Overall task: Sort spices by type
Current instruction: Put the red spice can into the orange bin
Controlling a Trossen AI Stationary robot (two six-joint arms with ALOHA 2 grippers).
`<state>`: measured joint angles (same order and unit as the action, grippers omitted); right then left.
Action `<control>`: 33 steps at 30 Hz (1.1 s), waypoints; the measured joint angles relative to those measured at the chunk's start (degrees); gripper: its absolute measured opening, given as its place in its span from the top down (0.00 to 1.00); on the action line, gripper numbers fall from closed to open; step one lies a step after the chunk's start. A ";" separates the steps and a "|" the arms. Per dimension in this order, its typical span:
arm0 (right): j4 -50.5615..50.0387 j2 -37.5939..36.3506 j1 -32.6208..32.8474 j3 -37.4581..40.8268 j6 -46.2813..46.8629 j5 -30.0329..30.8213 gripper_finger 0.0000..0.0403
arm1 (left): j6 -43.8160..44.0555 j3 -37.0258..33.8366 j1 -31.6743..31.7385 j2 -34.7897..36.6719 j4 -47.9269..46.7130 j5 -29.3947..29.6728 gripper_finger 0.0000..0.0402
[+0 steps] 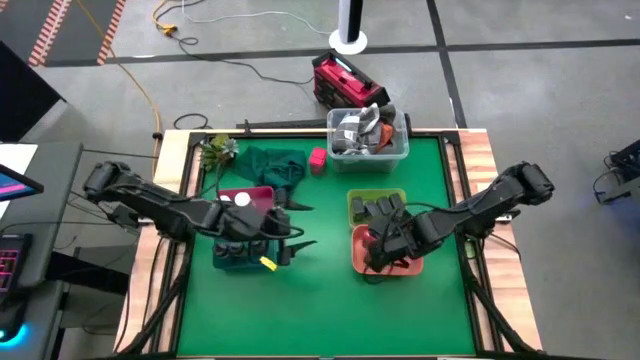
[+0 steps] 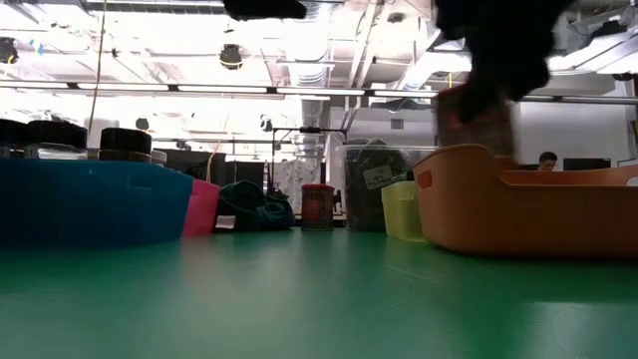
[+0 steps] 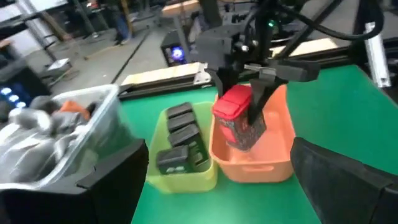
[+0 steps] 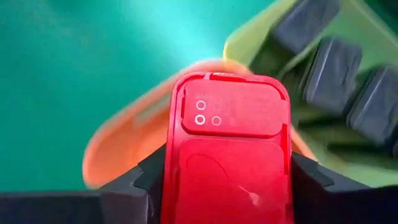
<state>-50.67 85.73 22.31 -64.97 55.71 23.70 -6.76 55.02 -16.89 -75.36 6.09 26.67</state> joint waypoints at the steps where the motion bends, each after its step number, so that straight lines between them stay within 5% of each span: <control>1: 1.92 0.47 -0.50 -0.01 0.21 0.34 0.42 | 0.61 -0.04 -0.67 0.54 -0.86 1.47 0.07; 10: 3.25 7.65 0.02 -0.09 2.92 -0.04 0.42 | -0.87 -0.04 -7.10 1.71 -3.07 13.00 0.07; 33: -16.19 7.81 9.26 -0.11 34.08 -0.87 0.42 | 0.56 -0.04 -8.28 1.71 -4.18 16.25 0.07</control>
<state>-66.86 93.54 31.57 -65.08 89.79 22.83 -6.20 54.98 -25.17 -73.65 1.91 42.92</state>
